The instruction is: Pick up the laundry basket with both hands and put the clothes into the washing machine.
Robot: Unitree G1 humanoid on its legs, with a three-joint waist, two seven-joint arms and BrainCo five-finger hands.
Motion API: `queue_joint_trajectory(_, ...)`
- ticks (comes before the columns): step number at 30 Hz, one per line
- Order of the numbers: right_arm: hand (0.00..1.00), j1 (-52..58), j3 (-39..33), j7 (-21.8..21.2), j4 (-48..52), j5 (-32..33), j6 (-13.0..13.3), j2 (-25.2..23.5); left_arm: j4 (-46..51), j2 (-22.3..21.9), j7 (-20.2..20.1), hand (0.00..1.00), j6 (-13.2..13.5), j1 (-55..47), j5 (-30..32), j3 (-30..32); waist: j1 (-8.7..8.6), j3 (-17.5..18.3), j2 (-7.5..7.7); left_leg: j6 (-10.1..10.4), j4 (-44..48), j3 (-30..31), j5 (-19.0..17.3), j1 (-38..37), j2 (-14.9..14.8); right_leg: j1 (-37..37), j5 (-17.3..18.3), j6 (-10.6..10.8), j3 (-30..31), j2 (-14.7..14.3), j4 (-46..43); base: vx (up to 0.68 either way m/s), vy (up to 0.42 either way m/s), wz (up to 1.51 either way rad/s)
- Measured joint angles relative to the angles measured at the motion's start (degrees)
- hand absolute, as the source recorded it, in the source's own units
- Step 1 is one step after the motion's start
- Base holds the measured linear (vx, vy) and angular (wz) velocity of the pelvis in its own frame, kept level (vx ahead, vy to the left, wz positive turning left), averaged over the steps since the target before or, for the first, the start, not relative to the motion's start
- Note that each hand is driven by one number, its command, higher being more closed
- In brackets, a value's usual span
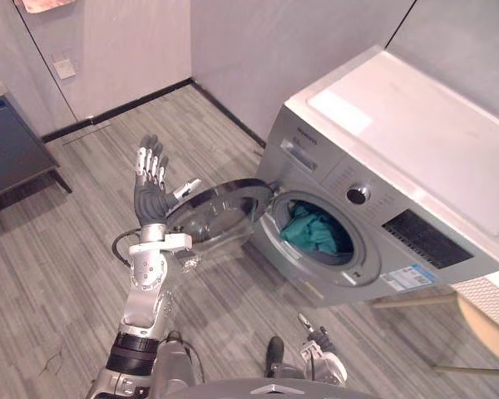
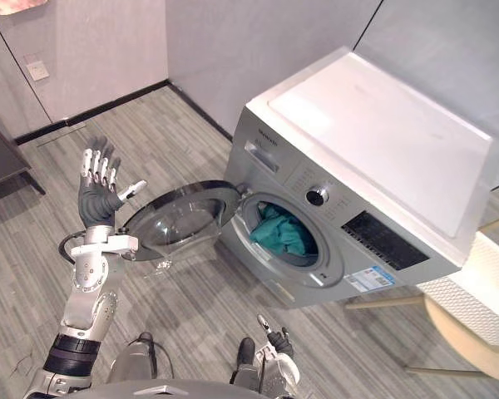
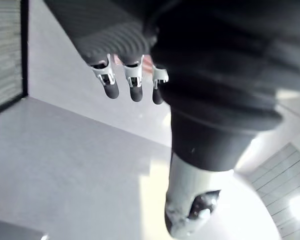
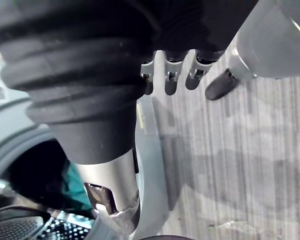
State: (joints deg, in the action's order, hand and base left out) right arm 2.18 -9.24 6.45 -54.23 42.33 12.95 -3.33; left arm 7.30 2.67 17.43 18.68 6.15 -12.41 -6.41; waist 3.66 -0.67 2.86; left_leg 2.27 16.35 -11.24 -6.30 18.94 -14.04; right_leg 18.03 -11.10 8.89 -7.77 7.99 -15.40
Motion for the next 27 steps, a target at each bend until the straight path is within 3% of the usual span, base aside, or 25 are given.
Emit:
queue_joint_trajectory(1,0.00,1.6,0.9,-0.1,1.5,0.0,0.0,0.0,0.4,-0.7,1.1,0.00,0.1,-0.1,0.4,0.7,-0.66,0.3,0.45,0.3,-2.5,0.5,1.3,-2.3,0.1,2.1,4.3,-2.1,1.3,-0.4,-13.4,0.08,0.021,0.20)
queue_joint_trajectory(2,0.00,2.4,1.3,-0.2,2.0,0.0,0.3,-0.1,0.5,-1.0,1.8,0.00,0.3,-0.1,0.5,1.1,-0.68,0.8,1.21,0.6,-3.3,0.8,1.6,-3.1,0.5,2.0,4.4,-2.2,1.7,-0.7,-16.1,0.14,-0.005,0.25)
queue_joint_trajectory(3,0.00,3.3,1.4,-0.2,2.2,0.0,0.6,-0.2,0.5,-1.2,3.1,0.00,0.6,-0.2,0.8,2.1,-0.37,2.1,2.49,1.6,-4.0,0.6,2.3,-3.0,0.9,2.2,4.4,-2.4,3.0,-0.9,-15.7,0.14,-0.050,0.12)
queue_joint_trajectory(7,0.00,2.7,1.9,-0.2,2.8,-1.8,0.8,0.1,-1.9,-2.3,5.0,0.00,0.6,-0.7,1.4,4.5,-0.14,3.9,3.72,1.8,-8.9,0.7,5.8,-2.7,2.2,1.0,6.2,-2.1,6.6,-2.0,-8.8,0.14,-0.054,0.08)
queue_joint_trajectory(12,0.00,2.4,1.4,-0.2,1.6,-2.3,0.8,0.2,-4.1,-3.4,5.4,0.00,0.4,-3.3,1.3,6.4,-0.27,3.8,3.44,2.0,-9.4,0.0,6.5,-4.6,3.0,-7.6,9.7,-1.8,10.6,-1.7,4.8,0.08,-0.059,-0.04)
queue_joint_trajectory(16,0.00,2.6,0.6,-0.2,1.6,-2.4,0.9,2.1,-4.1,-3.9,3.5,0.00,-0.2,-5.7,1.3,6.4,-0.70,3.8,2.80,3.1,-10.3,-0.2,7.1,-6.0,2.9,-9.6,12.4,-2.4,10.6,-1.6,6.7,-0.03,-0.131,-0.08)
queue_joint_trajectory(20,0.00,4.5,-0.4,-0.2,1.4,-4.3,0.9,2.1,-4.1,-3.5,2.0,0.00,-1.2,-6.6,1.3,6.6,-1.00,3.7,2.64,4.7,-12.5,0.9,9.9,-6.4,3.3,-10.4,19.0,-2.2,10.6,-1.5,6.9,-0.10,-0.123,0.15)
queue_joint_trajectory(21,0.00,4.6,-0.4,-0.2,1.3,-4.4,0.9,2.2,-4.3,-3.7,1.8,0.00,-1.3,-6.7,1.3,6.6,-1.10,3.3,2.12,4.9,-11.0,1.7,9.6,-5.8,3.0,-10.7,19.6,-1.8,10.5,-1.8,6.5,-0.18,-0.183,0.26)
queue_joint_trajectory(23,0.00,5.9,-0.4,-0.3,1.8,-4.4,0.9,2.7,-4.5,-5.2,1.1,0.00,-1.4,-8.0,1.3,6.3,-0.52,0.3,-1.31,5.5,-0.2,3.6,5.5,-4.3,-0.3,-13.1,21.4,-3.1,9.3,-4.2,2.6,-0.23,-0.159,0.10)
queue_joint_trajectory(24,0.00,6.2,-0.5,-0.2,2.5,-4.4,1.0,2.8,-4.5,-5.9,1.1,0.00,-1.4,-8.3,1.3,6.3,-0.38,-0.1,-1.58,5.6,3.2,3.7,4.5,-3.2,-1.2,-12.9,22.1,-3.3,9.0,-4.6,1.3,-0.22,-0.073,0.00)
queue_joint_trajectory(25,0.00,6.4,-0.4,-0.3,4.2,-4.4,1.0,3.6,-4.2,-6.2,0.9,0.00,-1.4,-8.3,1.3,6.1,-0.32,-0.5,-2.91,6.2,10.1,5.0,3.3,-0.5,-2.5,-12.6,24.5,-4.1,8.9,-5.2,-2.1,-0.20,-0.009,0.04)
queue_joint_trajectory(27,0.00,6.4,-0.2,-0.2,4.7,-4.4,1.0,3.8,-3.1,-6.3,0.9,0.00,-1.4,-8.3,1.3,6.4,-0.26,-0.2,-3.11,7.0,11.2,6.8,2.7,0.1,-2.4,-11.3,25.9,-4.0,9.3,-5.0,-5.0,-0.16,0.044,-0.01)
